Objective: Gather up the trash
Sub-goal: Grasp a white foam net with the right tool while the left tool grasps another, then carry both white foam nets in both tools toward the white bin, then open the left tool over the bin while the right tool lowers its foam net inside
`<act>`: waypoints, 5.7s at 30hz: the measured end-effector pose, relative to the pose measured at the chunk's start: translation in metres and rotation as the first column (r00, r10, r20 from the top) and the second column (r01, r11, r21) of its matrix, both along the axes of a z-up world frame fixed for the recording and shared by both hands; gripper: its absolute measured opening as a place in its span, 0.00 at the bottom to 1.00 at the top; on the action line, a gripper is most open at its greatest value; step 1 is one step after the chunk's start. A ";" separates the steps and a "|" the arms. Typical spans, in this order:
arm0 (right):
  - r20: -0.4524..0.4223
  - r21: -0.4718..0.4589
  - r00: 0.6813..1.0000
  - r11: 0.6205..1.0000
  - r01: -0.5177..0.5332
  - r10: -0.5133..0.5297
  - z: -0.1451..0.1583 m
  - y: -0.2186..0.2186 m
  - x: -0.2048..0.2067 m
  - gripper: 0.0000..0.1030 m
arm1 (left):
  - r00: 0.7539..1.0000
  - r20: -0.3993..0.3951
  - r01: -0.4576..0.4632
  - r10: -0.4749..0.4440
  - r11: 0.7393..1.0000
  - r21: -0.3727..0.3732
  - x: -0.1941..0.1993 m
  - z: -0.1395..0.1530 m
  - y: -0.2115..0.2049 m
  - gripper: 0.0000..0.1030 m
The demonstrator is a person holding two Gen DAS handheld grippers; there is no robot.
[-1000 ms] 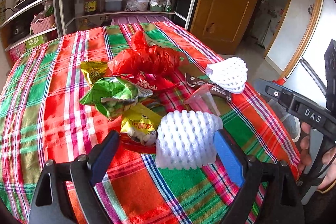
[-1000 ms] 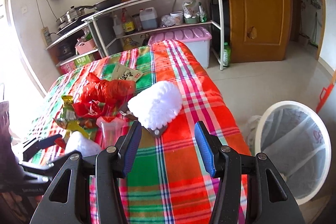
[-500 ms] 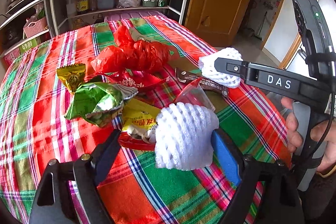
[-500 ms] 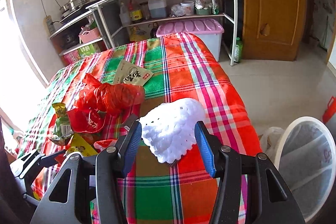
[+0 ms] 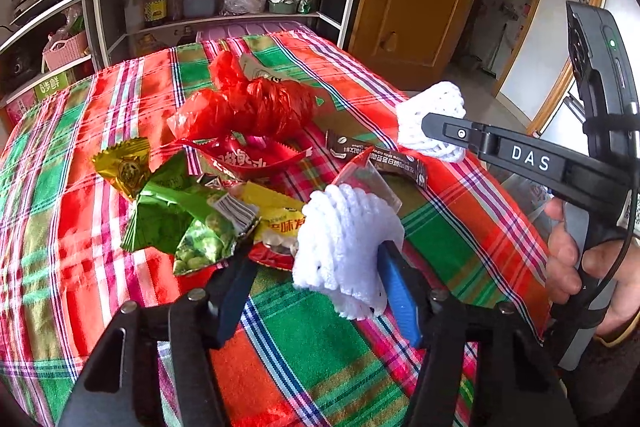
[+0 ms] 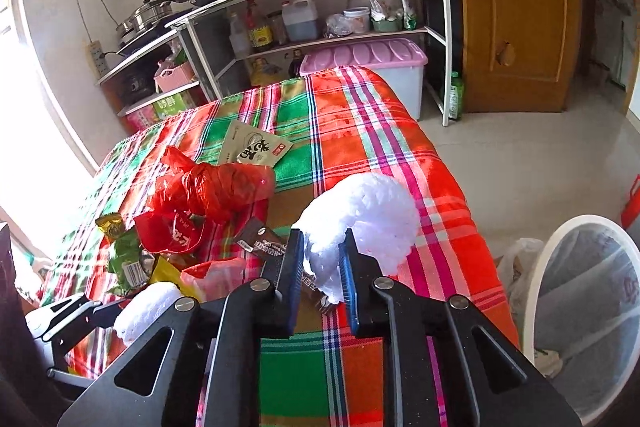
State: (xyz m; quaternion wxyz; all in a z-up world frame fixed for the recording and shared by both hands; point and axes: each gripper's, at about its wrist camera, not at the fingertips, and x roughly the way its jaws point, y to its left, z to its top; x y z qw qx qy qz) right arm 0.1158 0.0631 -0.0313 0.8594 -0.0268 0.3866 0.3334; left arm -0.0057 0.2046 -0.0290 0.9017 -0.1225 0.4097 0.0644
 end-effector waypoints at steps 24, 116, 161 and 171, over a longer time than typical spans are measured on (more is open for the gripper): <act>0.050 0.038 0.998 0.998 0.044 -0.046 0.011 -0.036 -0.028 0.11 | 0.999 0.047 0.008 -0.009 1.000 0.021 -0.040 0.012 -0.018 0.43; 0.084 0.016 0.902 0.906 0.424 -0.424 0.029 -0.257 -0.010 0.11 | 0.883 0.112 0.458 -0.457 0.889 0.011 0.126 0.051 -0.193 0.23; -0.168 -0.177 0.922 0.931 0.320 -0.349 -0.060 -0.280 0.037 0.48 | 0.875 -0.030 0.482 -0.483 0.876 -0.027 0.170 0.003 -0.235 0.60; -0.251 -0.142 0.925 0.956 0.257 -0.286 -0.047 -0.273 0.038 0.48 | 0.886 0.021 0.463 -0.463 0.886 -0.034 0.152 0.022 -0.217 0.60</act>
